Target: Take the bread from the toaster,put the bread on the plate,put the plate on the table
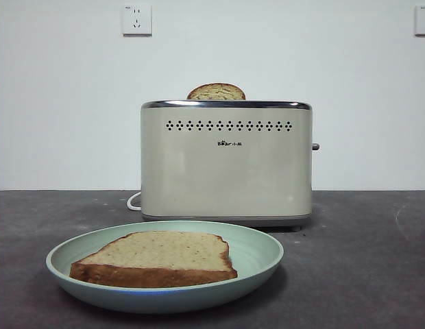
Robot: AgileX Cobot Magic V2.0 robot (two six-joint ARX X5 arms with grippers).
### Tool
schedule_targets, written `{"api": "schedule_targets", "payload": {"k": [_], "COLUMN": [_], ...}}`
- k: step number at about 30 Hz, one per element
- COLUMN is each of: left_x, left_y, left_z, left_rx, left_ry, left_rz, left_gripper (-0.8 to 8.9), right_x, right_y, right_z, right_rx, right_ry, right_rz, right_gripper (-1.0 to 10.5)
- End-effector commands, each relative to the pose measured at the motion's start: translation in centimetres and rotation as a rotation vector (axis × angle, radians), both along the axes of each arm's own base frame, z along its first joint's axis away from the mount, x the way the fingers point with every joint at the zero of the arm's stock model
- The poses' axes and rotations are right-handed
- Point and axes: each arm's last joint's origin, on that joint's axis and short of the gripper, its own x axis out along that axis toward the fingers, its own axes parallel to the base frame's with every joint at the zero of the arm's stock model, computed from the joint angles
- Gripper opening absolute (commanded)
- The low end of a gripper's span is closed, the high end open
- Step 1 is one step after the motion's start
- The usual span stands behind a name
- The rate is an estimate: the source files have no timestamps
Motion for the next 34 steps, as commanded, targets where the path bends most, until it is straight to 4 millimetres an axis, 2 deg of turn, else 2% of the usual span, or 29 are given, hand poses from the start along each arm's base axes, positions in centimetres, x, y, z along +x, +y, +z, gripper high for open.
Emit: {"api": "schedule_targets", "payload": {"k": [1, 6, 12, 17, 21, 25, 31, 34], "left_x": [0.1, 0.1, 0.1, 0.1, 0.1, 0.1, 0.1, 0.1], "left_y": [0.0, 0.0, 0.0, 0.0, 0.0, 0.0, 0.0, 0.0], "left_z": [-0.4, -0.4, -0.4, -0.4, -0.4, -0.4, -0.4, -0.4], "left_rx": [-0.006, -0.006, -0.006, -0.006, -0.006, -0.005, -0.006, -0.006], "left_ry": [0.005, 0.006, 0.005, 0.006, 0.006, 0.006, 0.006, 0.006], "left_rz": [0.009, 0.009, 0.009, 0.009, 0.009, 0.009, 0.009, 0.009], "left_gripper": [-0.04, -0.04, -0.04, -0.04, -0.04, -0.04, -0.04, -0.04], "right_x": [0.0, -0.1, -0.7, -1.5, -0.7, 0.8, 2.7, 3.0], "right_y": [-0.1, -1.3, -3.7, -4.9, -5.1, -5.0, -5.3, -5.4], "right_z": [0.0, 0.9, 2.9, 2.4, 0.3, -3.3, -9.8, -12.4], "right_rx": [0.002, 0.037, 0.145, 0.108, 0.149, 0.197, 0.183, 0.162], "right_ry": [-0.011, -0.197, -0.449, -0.633, -0.792, -0.912, -0.914, -0.916], "right_rz": [-0.005, -0.041, -0.313, -0.437, -0.499, -0.533, -0.701, -0.753], "right_gripper": [0.0, 0.0, 0.0, 0.0, 0.0, 0.0, 0.0, 0.0]}}
